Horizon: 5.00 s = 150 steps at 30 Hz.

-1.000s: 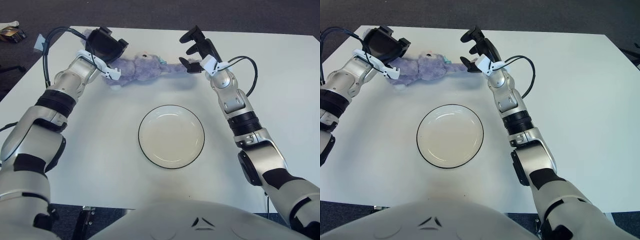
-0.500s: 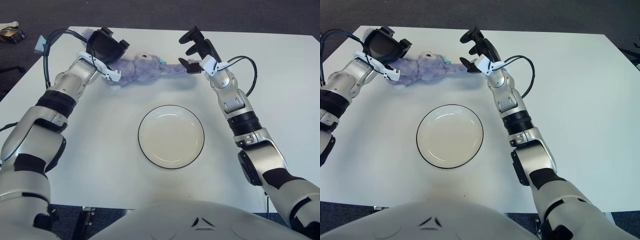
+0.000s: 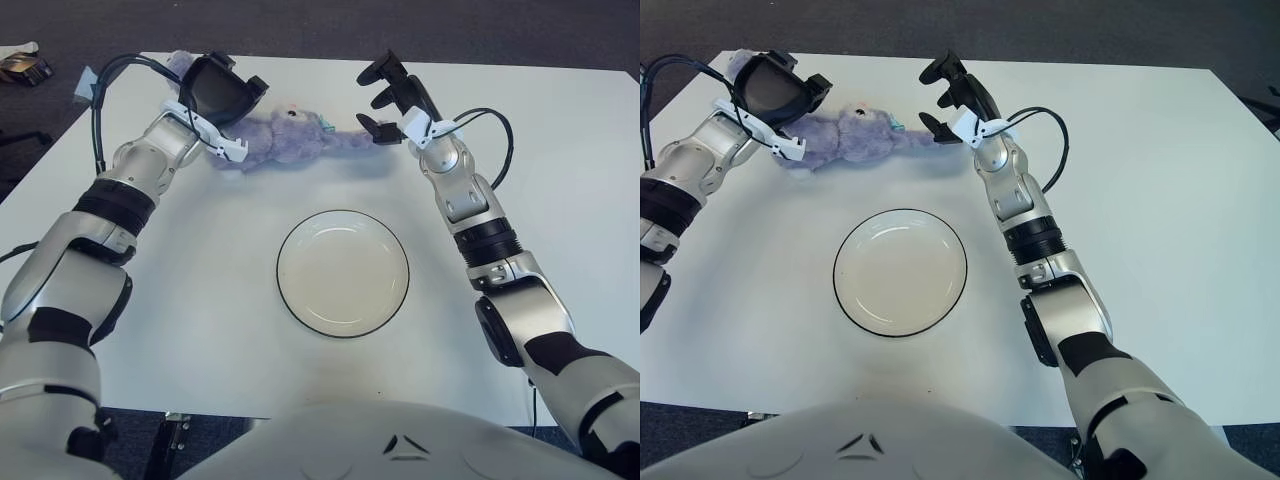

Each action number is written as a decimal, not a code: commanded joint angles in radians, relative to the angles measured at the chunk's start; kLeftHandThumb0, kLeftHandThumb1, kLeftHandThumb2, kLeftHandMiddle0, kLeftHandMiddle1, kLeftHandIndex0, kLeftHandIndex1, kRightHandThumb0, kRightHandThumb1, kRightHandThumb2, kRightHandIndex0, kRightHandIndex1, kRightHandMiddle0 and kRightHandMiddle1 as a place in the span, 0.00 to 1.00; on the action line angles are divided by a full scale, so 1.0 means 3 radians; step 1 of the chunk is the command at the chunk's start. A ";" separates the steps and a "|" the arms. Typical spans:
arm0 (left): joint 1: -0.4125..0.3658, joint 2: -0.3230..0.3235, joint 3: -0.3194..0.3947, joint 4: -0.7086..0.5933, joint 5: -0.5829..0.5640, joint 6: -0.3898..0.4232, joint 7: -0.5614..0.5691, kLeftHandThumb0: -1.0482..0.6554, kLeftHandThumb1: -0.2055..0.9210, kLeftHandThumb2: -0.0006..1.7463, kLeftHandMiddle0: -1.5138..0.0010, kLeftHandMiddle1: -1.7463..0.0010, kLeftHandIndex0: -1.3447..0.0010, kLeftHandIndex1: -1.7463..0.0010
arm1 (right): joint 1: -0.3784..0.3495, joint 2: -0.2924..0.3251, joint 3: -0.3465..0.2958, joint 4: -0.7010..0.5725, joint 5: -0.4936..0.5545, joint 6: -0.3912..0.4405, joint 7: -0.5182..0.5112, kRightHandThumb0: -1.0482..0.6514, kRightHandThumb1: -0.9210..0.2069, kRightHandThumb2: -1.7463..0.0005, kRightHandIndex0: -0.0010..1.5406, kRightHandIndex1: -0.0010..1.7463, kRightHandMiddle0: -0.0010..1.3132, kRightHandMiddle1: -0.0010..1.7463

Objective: Put the doll into the plate.

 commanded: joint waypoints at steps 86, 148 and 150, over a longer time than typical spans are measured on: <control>0.0416 -0.0231 0.0230 -0.0917 0.0053 -0.0029 0.0365 0.61 0.11 0.94 0.46 0.00 0.32 0.18 | -0.0465 -0.0386 0.0229 0.0474 -0.0283 0.0152 0.0348 0.37 0.48 0.40 0.22 0.63 0.00 0.75; 0.1662 -0.0419 0.1420 -0.2794 -0.0456 0.0742 -0.0918 0.61 0.61 0.61 0.72 0.04 0.69 0.05 | -0.0891 0.0036 0.0452 0.1264 -0.0314 -0.0595 0.0334 0.44 0.60 0.33 0.18 0.61 0.02 0.77; 0.1686 -0.0438 0.1516 -0.2798 -0.0575 0.0689 -0.0821 0.61 0.66 0.58 0.74 0.04 0.71 0.05 | -0.0908 0.0046 0.0454 0.1307 -0.0322 -0.0625 0.0323 0.44 0.60 0.33 0.18 0.62 0.02 0.78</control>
